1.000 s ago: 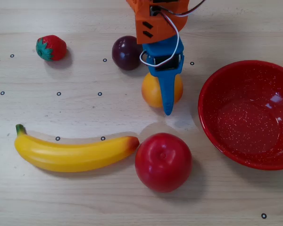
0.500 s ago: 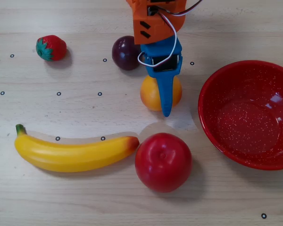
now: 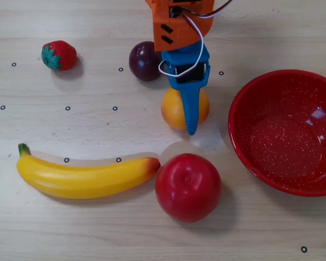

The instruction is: Put the peach in the red bowl.

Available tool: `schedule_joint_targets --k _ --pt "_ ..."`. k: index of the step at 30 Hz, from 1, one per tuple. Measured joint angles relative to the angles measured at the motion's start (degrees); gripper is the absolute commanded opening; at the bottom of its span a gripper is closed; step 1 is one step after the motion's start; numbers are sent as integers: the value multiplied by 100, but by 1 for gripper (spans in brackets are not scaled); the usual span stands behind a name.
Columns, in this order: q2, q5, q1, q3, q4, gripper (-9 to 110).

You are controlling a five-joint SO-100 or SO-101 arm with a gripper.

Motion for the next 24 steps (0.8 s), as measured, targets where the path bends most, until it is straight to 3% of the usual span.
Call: schedule_joint_targets --k 7,24 --pt "0 44 -97 -105 185 0" --pt "-18 35 -387 -2162 2953 0"
